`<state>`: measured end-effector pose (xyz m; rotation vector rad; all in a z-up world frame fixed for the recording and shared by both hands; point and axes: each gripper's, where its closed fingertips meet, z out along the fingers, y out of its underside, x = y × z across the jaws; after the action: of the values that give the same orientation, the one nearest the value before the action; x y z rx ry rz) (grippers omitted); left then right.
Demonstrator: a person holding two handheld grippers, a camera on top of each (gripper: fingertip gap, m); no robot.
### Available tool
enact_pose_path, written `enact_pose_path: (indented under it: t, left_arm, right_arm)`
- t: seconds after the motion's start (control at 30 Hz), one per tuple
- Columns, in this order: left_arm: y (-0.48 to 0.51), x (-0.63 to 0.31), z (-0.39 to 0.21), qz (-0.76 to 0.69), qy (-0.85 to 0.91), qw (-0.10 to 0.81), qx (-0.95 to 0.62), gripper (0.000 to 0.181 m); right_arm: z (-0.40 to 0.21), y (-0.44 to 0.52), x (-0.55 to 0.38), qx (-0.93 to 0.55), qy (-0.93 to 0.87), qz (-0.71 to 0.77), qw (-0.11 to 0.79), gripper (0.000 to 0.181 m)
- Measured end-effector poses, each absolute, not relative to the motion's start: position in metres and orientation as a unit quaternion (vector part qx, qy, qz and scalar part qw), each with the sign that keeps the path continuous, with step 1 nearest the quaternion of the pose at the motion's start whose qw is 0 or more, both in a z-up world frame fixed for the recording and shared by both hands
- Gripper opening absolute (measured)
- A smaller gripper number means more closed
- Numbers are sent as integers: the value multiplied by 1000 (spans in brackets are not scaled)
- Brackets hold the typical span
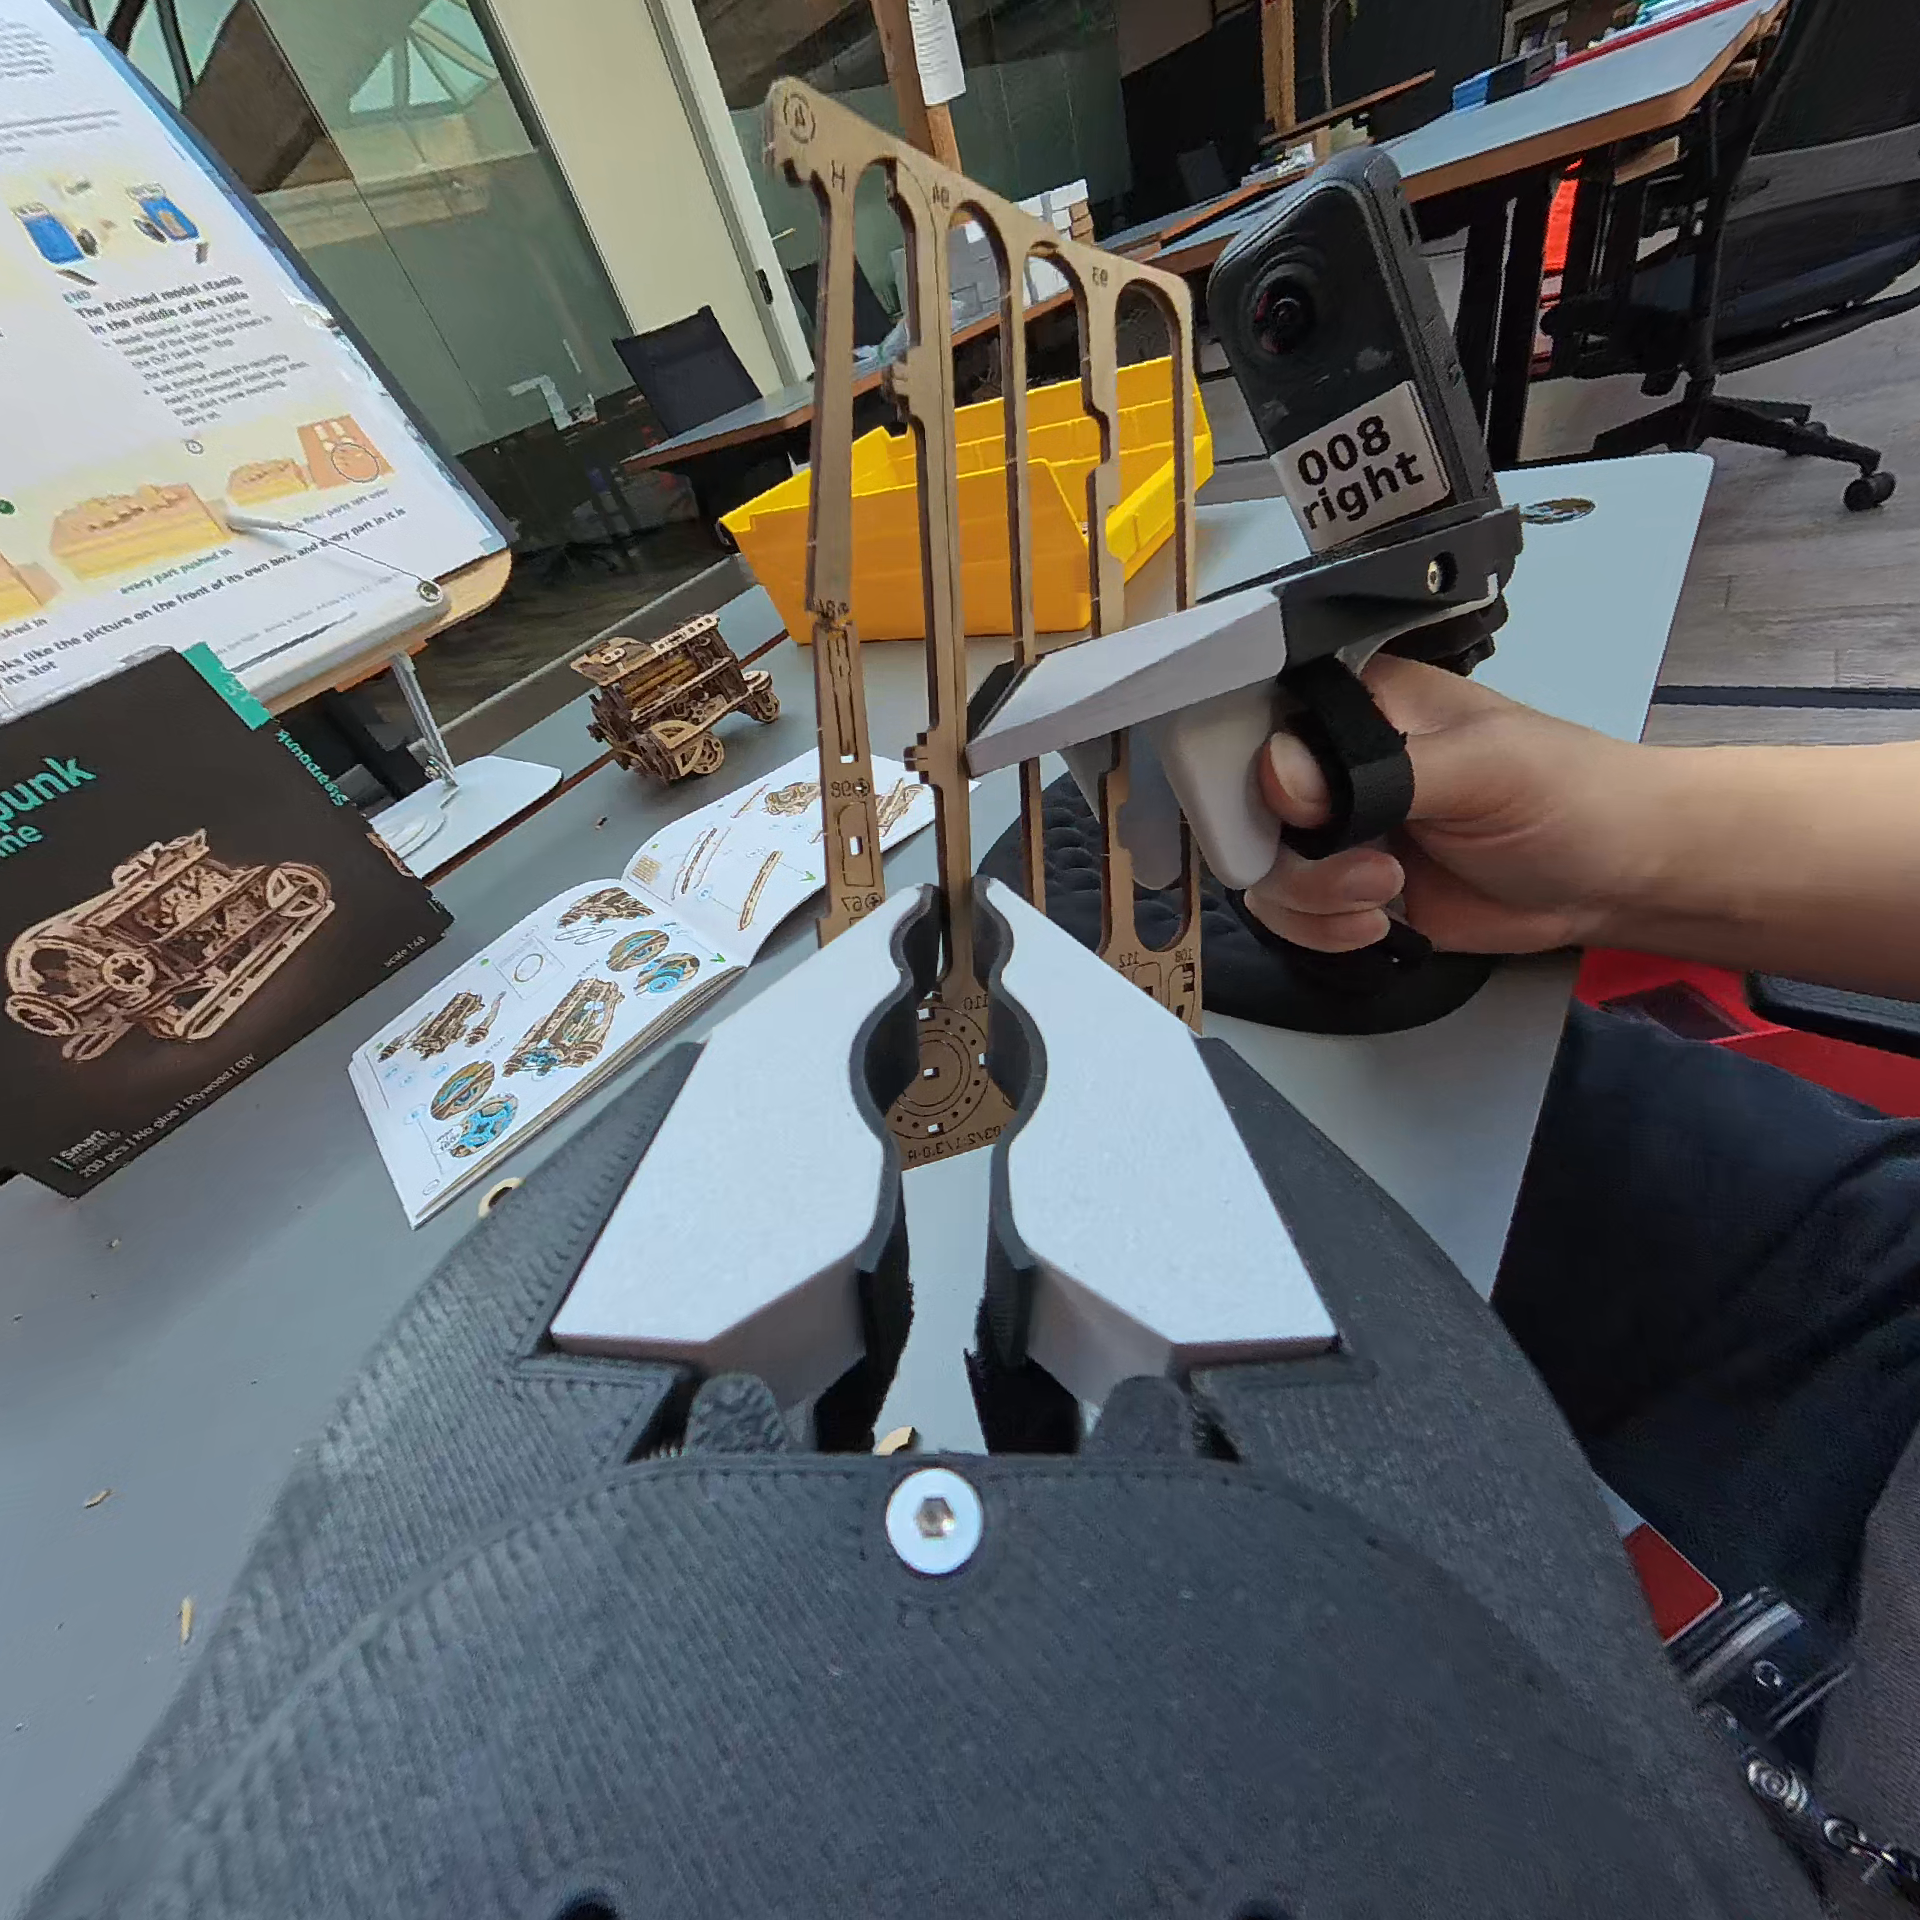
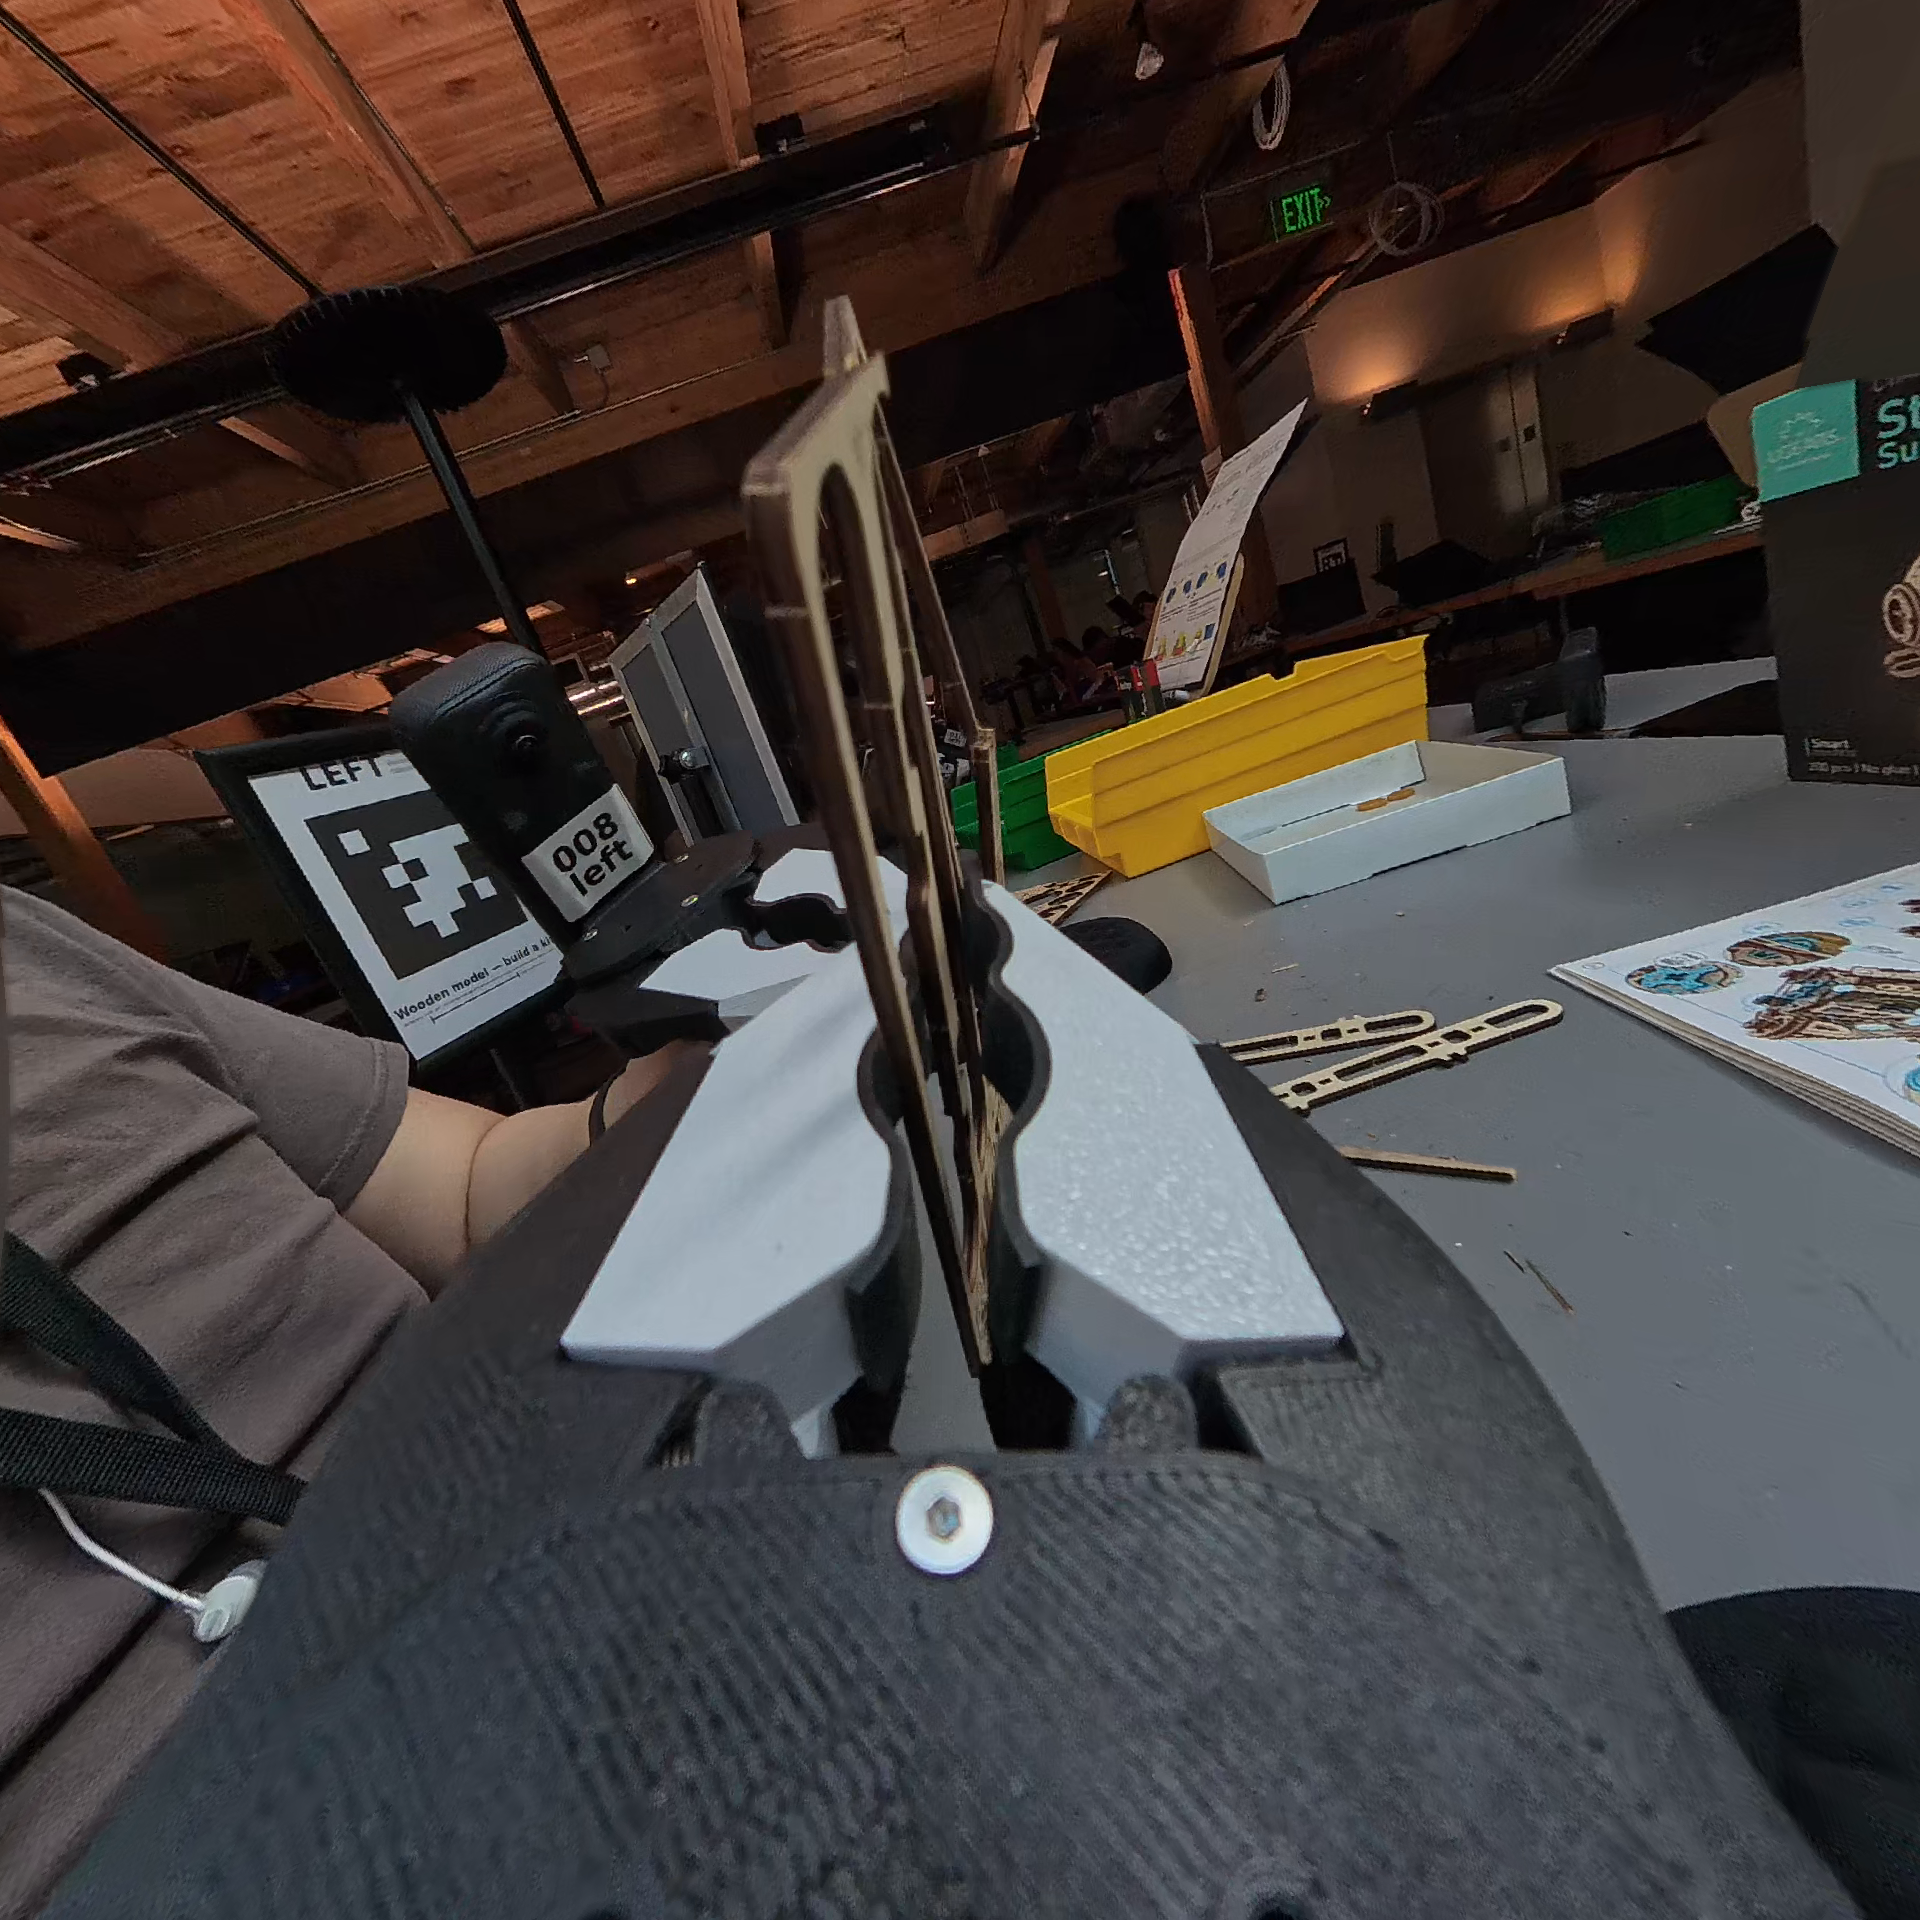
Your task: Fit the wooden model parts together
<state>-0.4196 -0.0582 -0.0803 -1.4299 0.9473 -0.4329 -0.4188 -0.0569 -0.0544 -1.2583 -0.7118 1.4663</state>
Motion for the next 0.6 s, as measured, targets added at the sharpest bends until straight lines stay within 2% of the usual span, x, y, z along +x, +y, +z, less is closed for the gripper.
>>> enact_pose_path:
  t: [0.27,0.6]
  left_arm:
    - [-59,-425,-83,-243,390,608,-647,2]
    - [-56,-431,-87,-276,363,608,-650,2]
  right_arm:
    - [-58,-57,-424,-536,-319,558,548,0]
    - [-65,-46,-428,-566,-302,568,516,12]
